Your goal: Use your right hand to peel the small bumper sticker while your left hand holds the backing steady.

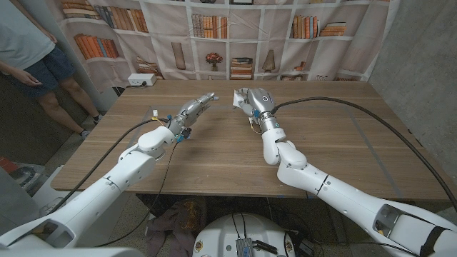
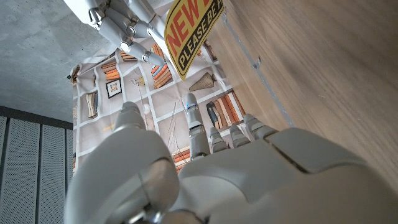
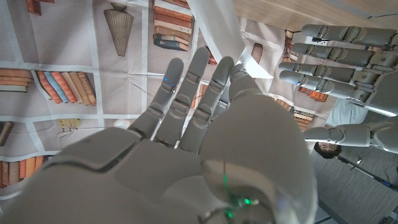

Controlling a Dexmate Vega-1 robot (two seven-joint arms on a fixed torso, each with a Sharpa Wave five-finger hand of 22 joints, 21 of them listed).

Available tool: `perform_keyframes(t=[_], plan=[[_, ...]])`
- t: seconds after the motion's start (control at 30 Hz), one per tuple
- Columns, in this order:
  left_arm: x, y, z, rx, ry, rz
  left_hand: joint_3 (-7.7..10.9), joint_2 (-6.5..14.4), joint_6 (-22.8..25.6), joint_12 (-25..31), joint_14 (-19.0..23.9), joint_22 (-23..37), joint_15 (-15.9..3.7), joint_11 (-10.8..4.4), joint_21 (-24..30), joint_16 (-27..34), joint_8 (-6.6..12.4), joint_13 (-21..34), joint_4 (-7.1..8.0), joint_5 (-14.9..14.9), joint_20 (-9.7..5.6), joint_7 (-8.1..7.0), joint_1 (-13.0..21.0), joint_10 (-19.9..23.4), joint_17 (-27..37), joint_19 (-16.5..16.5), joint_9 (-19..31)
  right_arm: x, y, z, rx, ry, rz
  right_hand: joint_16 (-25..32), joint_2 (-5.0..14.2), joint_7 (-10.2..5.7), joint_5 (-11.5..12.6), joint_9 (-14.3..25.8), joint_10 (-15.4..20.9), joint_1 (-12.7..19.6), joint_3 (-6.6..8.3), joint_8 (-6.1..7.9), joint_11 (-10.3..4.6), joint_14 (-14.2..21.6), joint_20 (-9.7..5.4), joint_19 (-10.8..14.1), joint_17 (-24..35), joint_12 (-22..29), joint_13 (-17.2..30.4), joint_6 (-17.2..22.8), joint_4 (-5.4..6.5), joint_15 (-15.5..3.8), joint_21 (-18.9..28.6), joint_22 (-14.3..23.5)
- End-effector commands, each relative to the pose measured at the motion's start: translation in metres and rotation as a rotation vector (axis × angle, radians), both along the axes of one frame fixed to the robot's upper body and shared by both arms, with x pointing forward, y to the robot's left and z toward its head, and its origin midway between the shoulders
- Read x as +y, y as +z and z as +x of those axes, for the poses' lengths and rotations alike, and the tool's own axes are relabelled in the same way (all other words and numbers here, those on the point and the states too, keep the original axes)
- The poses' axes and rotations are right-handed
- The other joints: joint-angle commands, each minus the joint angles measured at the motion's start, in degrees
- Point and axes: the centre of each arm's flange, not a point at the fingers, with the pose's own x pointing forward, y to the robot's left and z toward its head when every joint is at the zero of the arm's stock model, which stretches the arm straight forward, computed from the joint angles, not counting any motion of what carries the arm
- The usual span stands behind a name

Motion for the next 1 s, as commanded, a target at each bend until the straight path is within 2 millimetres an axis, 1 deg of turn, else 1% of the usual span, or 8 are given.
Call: perform_keyframes(t=[0.03,0.13,0.23,0.3,0.33,0.37,0.57,1.0], plan=[[-0.008,-0.001,0.002,0.015,-0.016,0.025,-0.39,-0.4,1.3,0.6,0.3,0.3,-0.39,-0.03,0.3,0.2,0.61,0.2,0.02,-0.2,0.29,0.12,-0.7,0.4,0.2,-0.1,0.2,0.006,-0.005,0.006,0.025,0.006,-0.008,-0.1,0.37,-0.38,0.2,0.2,0.0,0.6,-0.08,-0.11,0.05,-0.3,-8.64,-0.3,0.2,-0.1,0.3,0.3,0.23,-6.43,0.7,0.3],[-0.009,-0.002,0.002,0.020,-0.013,0.032,-0.46,-0.4,1.9,0.7,0.3,0.3,-0.25,-0.11,0.3,0.2,0.77,0.2,0.06,-0.2,0.33,0.12,-0.8,0.6,0.2,-0.1,0.2,0.006,-0.006,0.006,0.029,0.011,-0.005,-0.2,0.37,-0.33,0.2,0.2,-0.1,0.6,-0.10,-0.13,0.05,-0.3,-8.65,-0.4,0.3,-0.1,0.3,0.2,0.24,-6.43,0.9,0.3],[-0.010,-0.001,0.003,0.024,0.006,0.095,-0.50,-0.4,2.0,0.7,0.3,0.3,-0.22,-0.06,0.3,0.2,0.79,0.2,0.09,-0.2,0.39,0.03,-0.9,0.6,0.2,-0.1,0.2,0.007,-0.005,0.005,0.030,0.018,0.004,-0.2,0.37,-0.34,0.2,0.2,-0.1,0.6,-0.10,-0.12,0.04,-0.3,-8.66,-0.4,0.3,-0.1,0.3,0.3,0.23,-6.43,1.0,0.4],[-0.012,-0.001,0.003,0.029,-0.002,0.077,-0.54,-0.4,2.6,0.6,0.3,0.3,-0.19,-0.04,0.3,0.2,0.98,0.2,0.12,-0.2,0.50,-0.23,-0.9,0.6,0.2,-0.2,0.3,0.008,-0.004,0.005,0.024,0.020,0.005,-0.2,0.36,-0.33,0.2,0.2,-0.1,0.6,-0.11,-0.11,0.04,-0.3,-8.66,-0.5,0.3,-0.1,0.3,0.3,0.23,-6.43,1.0,0.4],[-0.012,-0.001,0.003,0.028,0.001,0.081,-0.58,-0.4,3.3,0.6,0.2,0.3,-0.16,-0.07,0.3,0.2,1.22,0.2,0.15,-0.3,0.54,0.20,-1.0,0.5,0.2,-0.2,0.3,0.008,-0.004,0.004,0.026,0.026,0.008,-0.2,0.36,-0.35,0.2,0.2,-0.1,0.6,-0.11,-0.11,0.04,-0.3,-8.67,-0.5,0.3,-0.1,0.3,0.3,0.23,-6.43,1.1,0.4],[-0.012,0.000,0.003,0.028,0.001,0.087,-0.60,-0.4,3.6,0.6,0.2,0.3,-0.24,-0.07,0.3,0.1,1.32,0.2,0.16,-0.3,0.59,0.30,-1.0,0.5,0.2,-0.2,0.4,0.009,-0.003,0.004,0.025,0.028,0.008,-0.2,0.36,-0.38,0.2,0.2,0.0,0.6,-0.12,-0.12,0.04,-0.3,-8.67,-0.5,0.4,-0.1,0.4,0.3,0.23,-6.43,1.1,0.4],[-0.013,-0.001,0.005,0.036,0.004,0.091,-0.62,-0.3,4.6,0.6,0.1,0.3,-0.13,0.00,0.3,0.1,1.64,0.2,0.19,-0.3,0.72,0.38,-1.0,0.4,0.3,-0.3,0.4,0.011,-0.003,0.001,0.025,0.045,0.012,-0.3,0.32,-0.33,0.2,0.3,0.1,0.6,-0.18,-0.08,0.03,-0.3,-8.68,-0.6,0.5,-0.1,0.4,0.4,0.21,-6.44,1.6,0.6],[-0.021,0.000,0.007,0.039,-0.031,0.117,-0.34,0.4,3.8,0.6,0.1,0.3,0.15,0.17,0.3,0.1,1.15,0.2,0.16,-0.3,0.94,0.24,-0.7,0.7,0.3,-0.4,0.6,0.015,-0.002,-0.001,0.025,0.065,0.016,-0.3,0.13,-0.11,0.2,0.3,0.3,0.6,-0.32,-0.01,0.00,-0.1,-8.61,-0.5,0.8,-0.1,0.5,0.7,0.16,-6.44,2.6,0.9]])
